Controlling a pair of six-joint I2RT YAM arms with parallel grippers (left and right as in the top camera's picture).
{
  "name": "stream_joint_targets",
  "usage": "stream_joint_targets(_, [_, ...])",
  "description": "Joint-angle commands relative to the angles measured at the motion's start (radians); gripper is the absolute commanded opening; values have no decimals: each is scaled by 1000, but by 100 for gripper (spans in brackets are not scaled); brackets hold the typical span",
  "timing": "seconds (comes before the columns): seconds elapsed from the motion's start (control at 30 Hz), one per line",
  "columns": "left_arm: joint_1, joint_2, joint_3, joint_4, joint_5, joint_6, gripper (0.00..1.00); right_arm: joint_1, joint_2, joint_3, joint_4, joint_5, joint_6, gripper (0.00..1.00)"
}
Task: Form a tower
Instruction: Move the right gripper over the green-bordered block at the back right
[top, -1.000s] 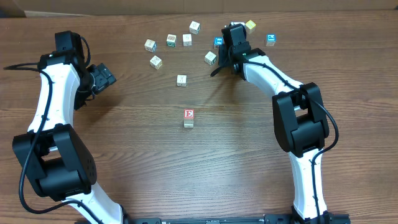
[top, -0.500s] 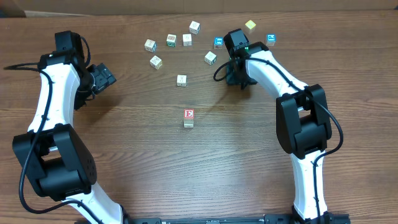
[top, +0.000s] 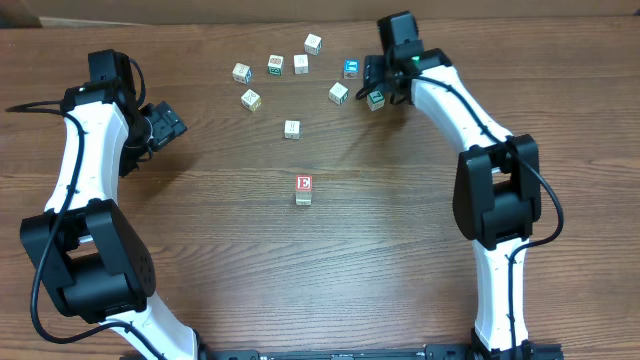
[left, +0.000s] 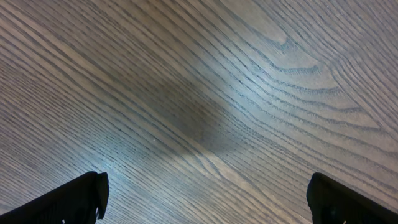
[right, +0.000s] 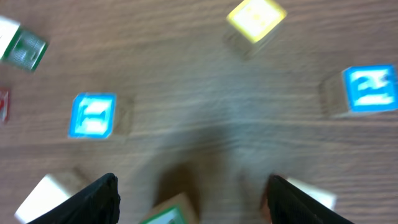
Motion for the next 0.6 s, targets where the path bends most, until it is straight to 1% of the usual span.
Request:
stream_joint_targets(0.0, [-3, 5, 8, 0, 0, 11, 100, -18, 41, 17, 19, -5, -2, 73])
stream_joint_targets(0.07, [-3, 5, 8, 0, 0, 11, 100, -18, 49, 15, 20, -31, -19, 73])
stream_joint_targets(0.13, [-3, 5, 8, 0, 0, 11, 99, -18, 62, 6, 27, -113, -85, 80])
stream_joint_targets(0.2, [-3, 5, 8, 0, 0, 11, 100, -18, 68, -5, 35, -169, -148, 83])
stream_joint_targets(0.33, [-3, 5, 8, 0, 0, 11, 100, -16, 69, -22, 37, -177, -211, 83])
stream_joint_targets(0.37, [-3, 5, 8, 0, 0, 11, 100, -16, 69, -22, 32, -177, -211, 81])
stream_joint_targets(0.43, [-3, 5, 8, 0, 0, 11, 99, -16, 69, -22, 22, -177, -211, 70])
stream_joint_targets(0.53, [-3, 5, 8, 0, 0, 11, 100, -16, 69, -22, 6, -177, -211, 48])
stream_joint_targets(0.57, [-3, 5, 8, 0, 0, 11, 99, -16, 69, -22, -1, -177, -211, 39])
